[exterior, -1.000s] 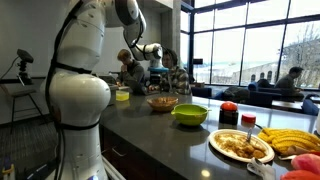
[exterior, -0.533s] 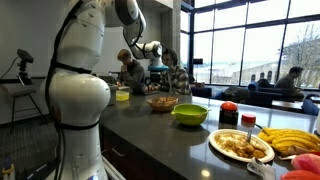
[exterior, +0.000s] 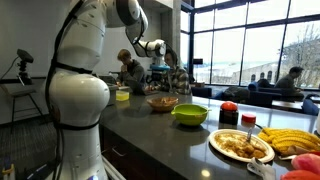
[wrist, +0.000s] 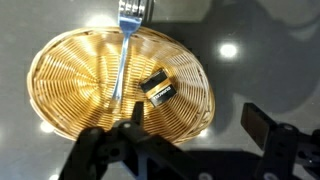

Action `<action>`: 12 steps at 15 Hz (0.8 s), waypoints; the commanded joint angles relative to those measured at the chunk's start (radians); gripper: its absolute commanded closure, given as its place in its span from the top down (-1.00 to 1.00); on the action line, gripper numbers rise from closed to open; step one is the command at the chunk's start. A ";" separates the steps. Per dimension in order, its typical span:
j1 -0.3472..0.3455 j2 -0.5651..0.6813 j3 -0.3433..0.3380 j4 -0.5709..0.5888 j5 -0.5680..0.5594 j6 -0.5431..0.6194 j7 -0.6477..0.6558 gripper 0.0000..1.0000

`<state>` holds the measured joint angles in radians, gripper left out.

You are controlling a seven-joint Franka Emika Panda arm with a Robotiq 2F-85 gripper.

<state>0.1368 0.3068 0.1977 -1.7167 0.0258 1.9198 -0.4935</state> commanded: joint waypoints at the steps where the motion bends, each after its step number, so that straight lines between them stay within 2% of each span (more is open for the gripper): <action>1: -0.020 0.021 -0.013 0.049 -0.011 0.053 -0.003 1.00; 7: -0.023 0.081 -0.020 0.067 -0.024 0.217 0.019 1.00; 12: -0.024 0.143 -0.020 0.076 -0.024 0.218 0.037 1.00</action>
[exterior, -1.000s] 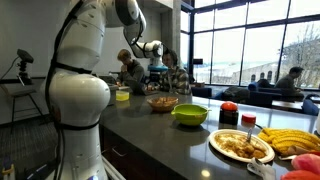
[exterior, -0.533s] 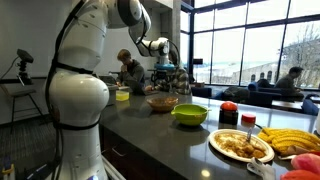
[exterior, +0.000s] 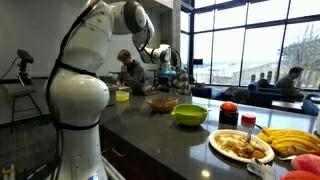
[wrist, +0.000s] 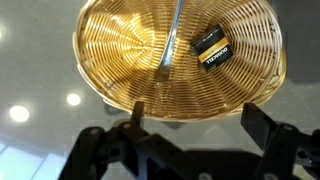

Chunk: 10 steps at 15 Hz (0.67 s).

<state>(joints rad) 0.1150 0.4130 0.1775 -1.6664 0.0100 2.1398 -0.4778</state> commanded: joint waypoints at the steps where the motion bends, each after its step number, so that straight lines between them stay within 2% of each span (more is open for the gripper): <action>1: -0.004 0.048 -0.003 0.029 -0.009 -0.009 0.026 1.00; 10: -0.054 0.050 -0.010 0.002 0.024 -0.032 0.055 1.00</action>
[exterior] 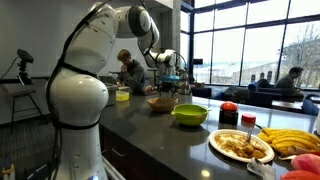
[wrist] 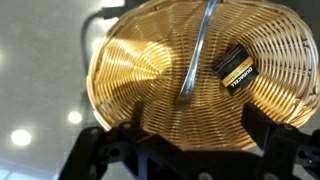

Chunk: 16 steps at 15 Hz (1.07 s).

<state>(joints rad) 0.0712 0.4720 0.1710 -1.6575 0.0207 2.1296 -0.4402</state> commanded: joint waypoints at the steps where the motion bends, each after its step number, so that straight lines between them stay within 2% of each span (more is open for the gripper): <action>1: -0.011 -0.011 -0.004 -0.015 0.013 -0.026 0.021 1.00; 9: 0.025 -0.005 -0.015 -0.030 -0.014 -0.191 0.152 1.00; 16: 0.026 0.001 -0.010 -0.021 0.003 -0.218 0.155 1.00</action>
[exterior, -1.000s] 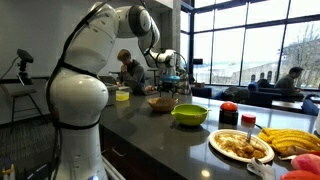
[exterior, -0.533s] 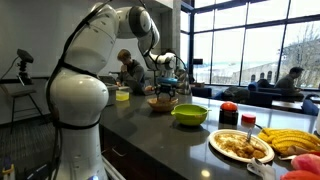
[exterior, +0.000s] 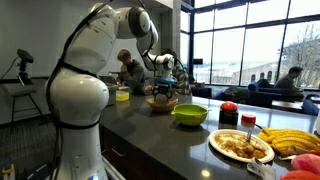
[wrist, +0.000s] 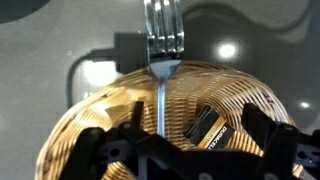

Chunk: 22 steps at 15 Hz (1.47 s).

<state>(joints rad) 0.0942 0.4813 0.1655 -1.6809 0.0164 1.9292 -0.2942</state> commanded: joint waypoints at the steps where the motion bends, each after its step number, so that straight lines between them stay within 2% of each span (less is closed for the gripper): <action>1: 0.002 -0.004 -0.004 0.006 0.010 -0.015 0.007 1.00; 6: 0.000 0.014 -0.001 0.025 0.023 -0.014 0.001 1.00; 7: -0.001 0.018 -0.001 0.030 0.025 -0.013 -0.002 0.84; 8: -0.002 0.022 -0.001 0.033 0.027 -0.012 -0.004 0.48; 9: -0.003 0.026 0.000 0.038 0.029 -0.012 -0.006 0.39; 17: -0.008 0.049 0.000 0.070 0.030 -0.016 -0.012 -0.88; 19: -0.008 0.047 0.001 0.068 0.029 -0.014 -0.014 -1.00; 22: -0.005 0.034 -0.001 0.056 0.019 -0.006 -0.017 -0.96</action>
<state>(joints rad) 0.0899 0.5224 0.1656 -1.6316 0.0283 1.9293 -0.2977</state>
